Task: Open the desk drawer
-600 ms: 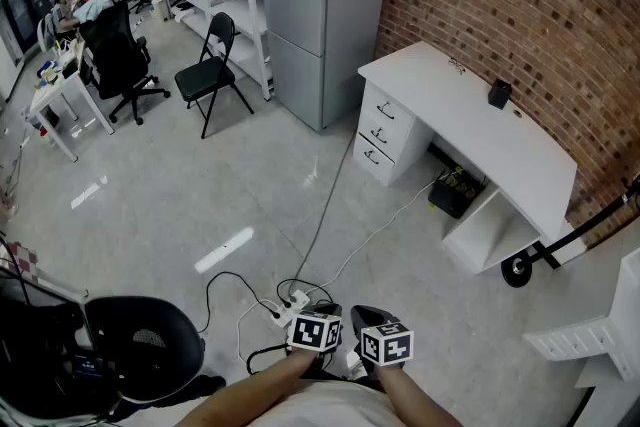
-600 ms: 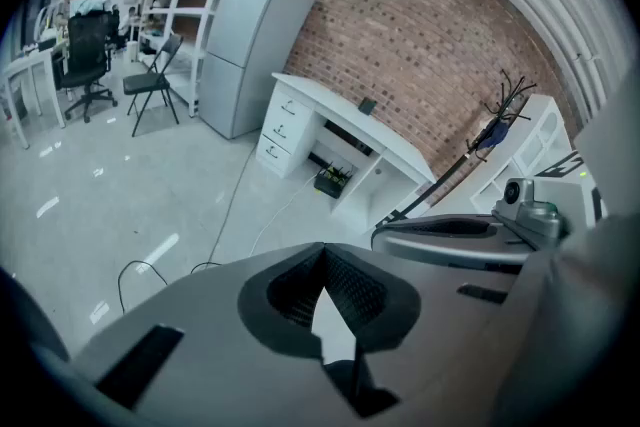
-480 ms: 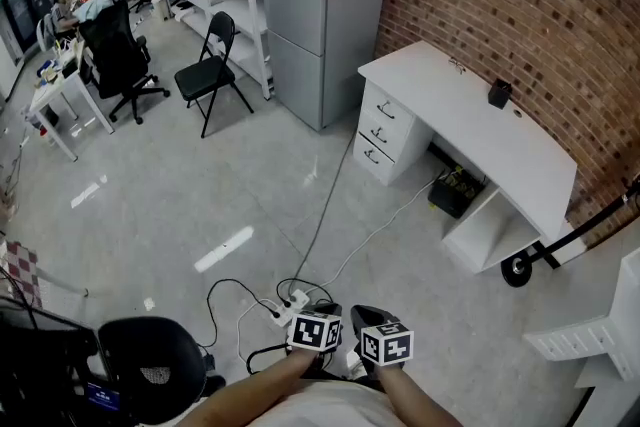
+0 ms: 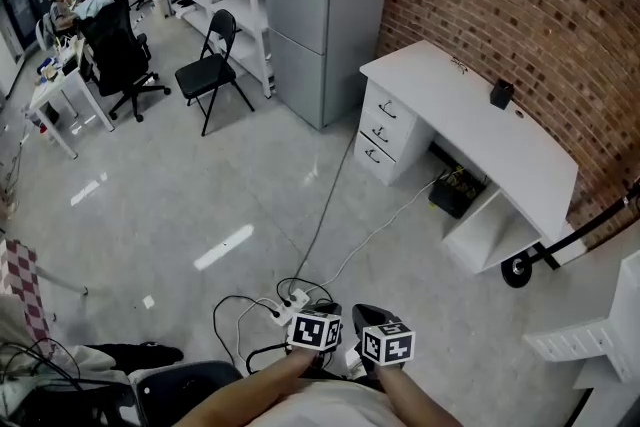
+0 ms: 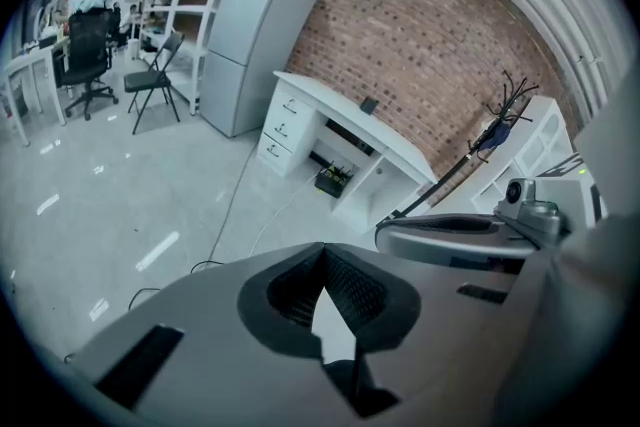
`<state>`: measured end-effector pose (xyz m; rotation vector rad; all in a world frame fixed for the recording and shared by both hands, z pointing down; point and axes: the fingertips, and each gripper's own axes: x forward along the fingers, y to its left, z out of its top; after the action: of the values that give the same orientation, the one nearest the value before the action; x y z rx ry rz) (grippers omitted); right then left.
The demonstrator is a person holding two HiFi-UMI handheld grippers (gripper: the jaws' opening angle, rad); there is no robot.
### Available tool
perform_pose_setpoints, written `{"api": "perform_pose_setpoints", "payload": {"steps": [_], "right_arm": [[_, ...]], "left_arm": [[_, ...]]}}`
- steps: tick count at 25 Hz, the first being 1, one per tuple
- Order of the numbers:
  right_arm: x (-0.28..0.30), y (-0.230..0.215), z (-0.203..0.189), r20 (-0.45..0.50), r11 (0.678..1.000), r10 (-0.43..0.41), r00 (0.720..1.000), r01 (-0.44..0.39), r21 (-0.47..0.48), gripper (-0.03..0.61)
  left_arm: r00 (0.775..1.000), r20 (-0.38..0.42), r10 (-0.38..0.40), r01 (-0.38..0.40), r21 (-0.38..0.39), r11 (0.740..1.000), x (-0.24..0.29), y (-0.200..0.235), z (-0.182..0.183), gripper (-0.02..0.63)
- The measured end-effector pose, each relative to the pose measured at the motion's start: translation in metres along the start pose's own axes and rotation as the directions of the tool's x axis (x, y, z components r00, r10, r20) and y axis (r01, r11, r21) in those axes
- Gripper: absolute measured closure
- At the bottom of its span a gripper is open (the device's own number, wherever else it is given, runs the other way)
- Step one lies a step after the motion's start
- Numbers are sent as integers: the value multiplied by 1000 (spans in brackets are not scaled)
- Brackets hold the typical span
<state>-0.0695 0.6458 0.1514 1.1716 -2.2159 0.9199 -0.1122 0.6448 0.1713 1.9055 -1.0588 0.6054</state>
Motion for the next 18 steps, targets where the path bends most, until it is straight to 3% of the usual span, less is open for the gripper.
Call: {"api": "perform_pose_setpoints", "payload": {"steps": [13,18], "right_arm": [[20,13,9,-38,999,-48,998,49,20,563],[34,27,31,-6,990,-108,994,107,-94,563]], "left_arm": [[999,-27,-45,45,-23,999,-1,30,7,607],[998,-34,-61,60,-31,998,-4,57,13,607]]}}
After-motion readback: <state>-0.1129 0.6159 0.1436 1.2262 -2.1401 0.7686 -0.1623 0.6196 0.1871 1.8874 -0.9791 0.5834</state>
